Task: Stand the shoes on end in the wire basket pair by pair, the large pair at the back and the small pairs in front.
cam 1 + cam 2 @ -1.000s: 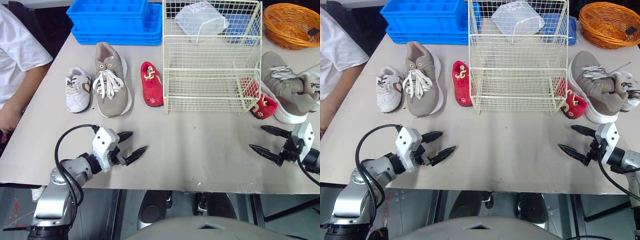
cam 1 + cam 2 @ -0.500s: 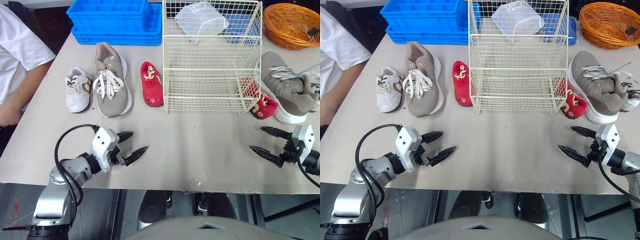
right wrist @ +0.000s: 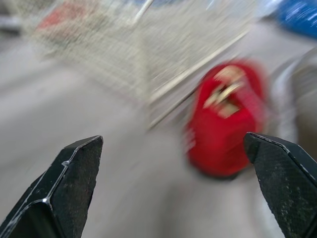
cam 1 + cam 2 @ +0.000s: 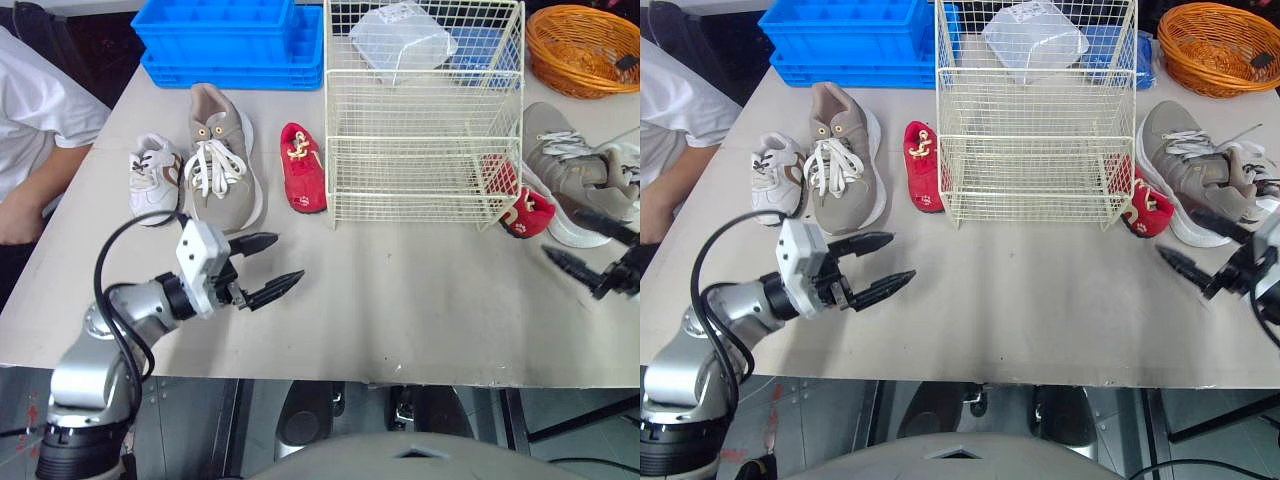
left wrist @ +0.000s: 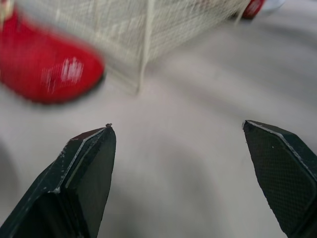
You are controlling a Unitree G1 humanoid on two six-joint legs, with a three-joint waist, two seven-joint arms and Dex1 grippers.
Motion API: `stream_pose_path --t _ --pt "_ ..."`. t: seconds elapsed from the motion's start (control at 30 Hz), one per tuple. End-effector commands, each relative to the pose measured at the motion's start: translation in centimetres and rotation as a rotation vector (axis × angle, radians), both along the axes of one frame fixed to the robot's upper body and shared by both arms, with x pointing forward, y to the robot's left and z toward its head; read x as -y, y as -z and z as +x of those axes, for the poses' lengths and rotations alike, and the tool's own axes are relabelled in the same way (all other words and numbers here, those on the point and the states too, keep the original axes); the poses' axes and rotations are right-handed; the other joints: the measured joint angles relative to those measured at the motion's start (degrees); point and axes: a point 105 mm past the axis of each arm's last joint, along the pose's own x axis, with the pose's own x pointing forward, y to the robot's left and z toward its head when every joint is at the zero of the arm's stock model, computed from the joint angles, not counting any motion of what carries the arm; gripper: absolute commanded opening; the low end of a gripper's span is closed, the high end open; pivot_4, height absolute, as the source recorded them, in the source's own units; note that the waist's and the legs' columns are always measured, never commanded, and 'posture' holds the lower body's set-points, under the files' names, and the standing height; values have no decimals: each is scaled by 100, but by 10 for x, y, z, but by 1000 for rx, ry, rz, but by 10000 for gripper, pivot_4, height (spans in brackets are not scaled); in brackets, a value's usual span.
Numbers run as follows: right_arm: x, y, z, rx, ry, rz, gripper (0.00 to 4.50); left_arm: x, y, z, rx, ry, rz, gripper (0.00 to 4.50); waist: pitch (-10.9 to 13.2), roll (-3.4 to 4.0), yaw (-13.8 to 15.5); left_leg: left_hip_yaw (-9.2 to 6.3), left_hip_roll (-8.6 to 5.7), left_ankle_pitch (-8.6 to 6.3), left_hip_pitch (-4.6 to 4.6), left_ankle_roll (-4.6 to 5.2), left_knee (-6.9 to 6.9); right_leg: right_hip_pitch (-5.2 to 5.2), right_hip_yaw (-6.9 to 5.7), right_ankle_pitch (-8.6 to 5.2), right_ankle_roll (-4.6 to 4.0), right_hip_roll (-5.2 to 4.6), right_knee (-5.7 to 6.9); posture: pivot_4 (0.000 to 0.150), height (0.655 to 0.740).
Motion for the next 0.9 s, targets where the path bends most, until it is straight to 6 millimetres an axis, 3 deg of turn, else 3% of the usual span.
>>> stream_pose_path --t 0.03,0.2,0.33,0.47,0.53,0.63,0.83,0.9 --pt "30 -31 4 130 164 16 45000 18 -44 -7 102 123 -56 44186 0 0 14 0 -1 0 0 0 0 1 0 0 0 0 0 1500 6860" --pt "49 -32 13 123 319 55 45000 37 -78 -12 169 231 -83 44186 4 -4 7 4 -2 3 -1 -2 0 2 1 0 1 3 -2 1500 6860" --pt "57 -15 19 29 407 82 45000 48 -93 -14 199 283 -76 44186 4 -4 -6 11 -2 3 1 -3 0 3 5 0 1 5 -4 1500 6860" --pt "63 2 22 -74 467 103 45000 55 -100 -14 212 310 -60 44186 4 -4 -8 14 -2 4 5 -3 0 3 10 0 2 8 -2 1500 6860" --pt "56 7 23 -114 441 151 45000 58 -102 -15 215 323 -49 44186 4 -4 -8 14 -2 4 5 -4 0 3 11 0 2 9 -2 1500 6860" --pt "45 8 30 -135 409 216 45000 61 -103 -16 216 340 -40 44186 4 -5 -14 16 -2 4 6 -4 1 3 15 0 2 10 -2 1500 6860" --pt "42 10 36 -158 396 220 45000 65 -104 -15 216 356 -29 44186 6 -2 -12 17 -2 4 6 -4 0 1 18 0 2 12 -1 1500 6860" --pt "42 11 37 -158 397 220 35777 65 -104 -15 216 359 -26 45000 6 -2 -11 18 -2 4 6 -4 0 1 19 0 2 12 -2 1500 6860"
